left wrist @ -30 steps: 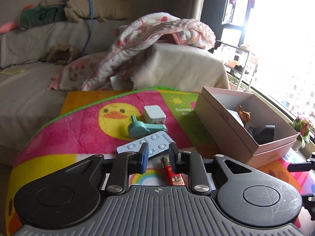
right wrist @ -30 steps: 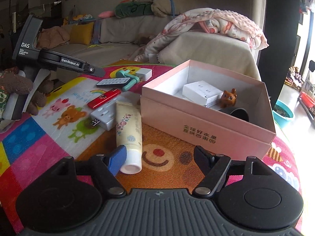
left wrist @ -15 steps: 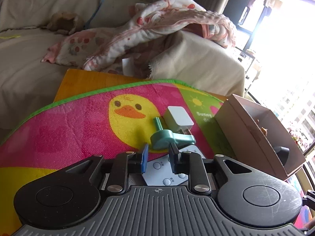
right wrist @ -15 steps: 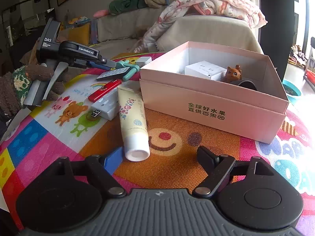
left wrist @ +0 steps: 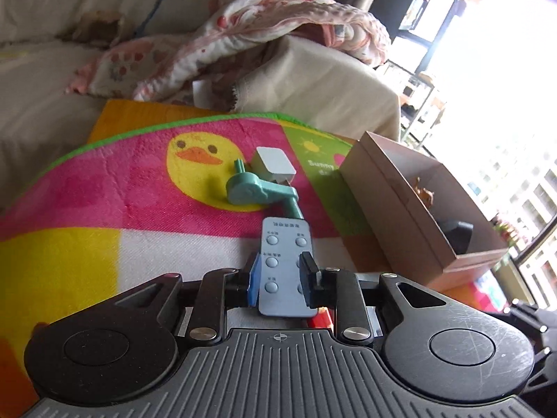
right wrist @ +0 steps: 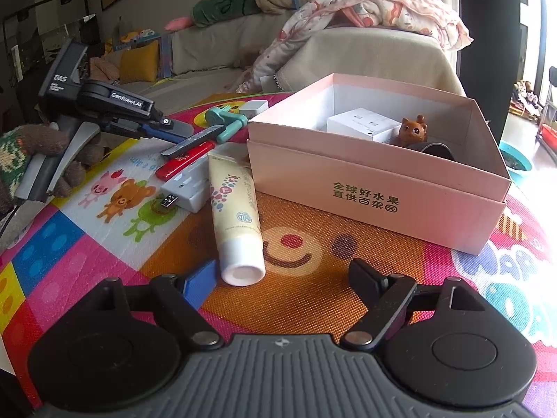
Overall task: Organize rigid objects
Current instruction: 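Grasp the grey remote control with the left tool, then lift the grey remote with the left tool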
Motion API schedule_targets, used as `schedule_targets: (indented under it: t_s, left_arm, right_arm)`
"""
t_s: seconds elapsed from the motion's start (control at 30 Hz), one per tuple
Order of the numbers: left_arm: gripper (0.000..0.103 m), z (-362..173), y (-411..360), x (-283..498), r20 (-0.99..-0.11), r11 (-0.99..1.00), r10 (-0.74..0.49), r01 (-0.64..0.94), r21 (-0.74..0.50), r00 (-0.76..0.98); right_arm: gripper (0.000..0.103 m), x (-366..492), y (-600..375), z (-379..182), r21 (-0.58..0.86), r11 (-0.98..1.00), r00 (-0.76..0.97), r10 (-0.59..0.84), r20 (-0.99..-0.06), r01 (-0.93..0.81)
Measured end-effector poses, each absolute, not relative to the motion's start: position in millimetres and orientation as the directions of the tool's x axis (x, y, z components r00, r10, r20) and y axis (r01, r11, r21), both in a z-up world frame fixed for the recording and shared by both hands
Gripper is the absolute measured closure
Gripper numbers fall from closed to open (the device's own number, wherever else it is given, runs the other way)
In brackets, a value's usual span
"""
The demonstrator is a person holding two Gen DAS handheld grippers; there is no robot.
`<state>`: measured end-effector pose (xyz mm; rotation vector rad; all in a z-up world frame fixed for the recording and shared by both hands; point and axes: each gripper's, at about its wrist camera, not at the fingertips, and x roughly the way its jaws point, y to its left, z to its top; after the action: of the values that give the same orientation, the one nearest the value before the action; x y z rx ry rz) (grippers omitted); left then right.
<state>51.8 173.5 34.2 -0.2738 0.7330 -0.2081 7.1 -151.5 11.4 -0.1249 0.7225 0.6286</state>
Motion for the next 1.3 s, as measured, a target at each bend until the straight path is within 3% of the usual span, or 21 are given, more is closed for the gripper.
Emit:
schedule_targets:
  t_s: [0.1,0.27,0.37,0.53,0.67,0.73,0.8,0.87,0.97,1.1,1.3]
  left_arm:
    - [0.073,47,151,27,-0.613,0.948,-0.294,0.144,-0.283,0.733]
    - [0.075,60,156,28,-0.573,0.971,-0.161,0.027,-0.236,0.804]
    - [0.075,61,161,41,-0.577,0.966,-0.155,-0.001,-0.259,0.802]
    - [0.074,43,132,52,-0.612,0.998,-0.051,0.010,-0.070,0.789]
    - [0.073,28,126,58,-0.642,0.995,-0.082,0.023,-0.100,0.762]
    - [0.067,26,123,57,-0.635,0.995,-0.087,0.036,-0.093,0.767]
    - [0.053,25,123,57,-0.634,0.992,-0.117,0.053,-0.118,0.764]
    - [0.049,25,125,57,-0.632,0.986,-0.148,0.064,-0.154,0.761]
    - [0.049,27,127,55,-0.621,0.984,-0.157,0.067,-0.166,0.768]
    - [0.050,30,129,58,-0.626,0.995,-0.067,0.007,-0.098,0.777]
    - [0.050,22,140,70,-0.662,0.986,-0.105,-0.007,-0.165,0.742]
  right_arm:
    - [0.020,7,-151,11,0.098,0.812,0.578,0.489,-0.653,-0.576]
    - [0.020,5,-150,11,0.078,0.817,0.590,0.475,-0.653,-0.571]
    - [0.020,3,-151,12,0.075,0.822,0.599,0.471,-0.647,-0.565]
    - [0.020,4,-151,11,0.078,0.824,0.599,0.470,-0.649,-0.561]
    - [0.020,3,-151,11,0.079,0.825,0.600,0.469,-0.648,-0.560]
    - [0.020,4,-151,11,0.079,0.825,0.599,0.469,-0.649,-0.560]
    - [0.020,3,-151,11,0.077,0.825,0.599,0.467,-0.650,-0.560]
    - [0.020,3,-151,10,0.077,0.825,0.599,0.467,-0.651,-0.560]
    - [0.020,3,-151,11,0.076,0.825,0.599,0.466,-0.651,-0.560]
    - [0.020,3,-150,10,0.074,0.826,0.600,0.465,-0.651,-0.559]
    - [0.020,3,-151,10,0.073,0.827,0.603,0.464,-0.650,-0.558]
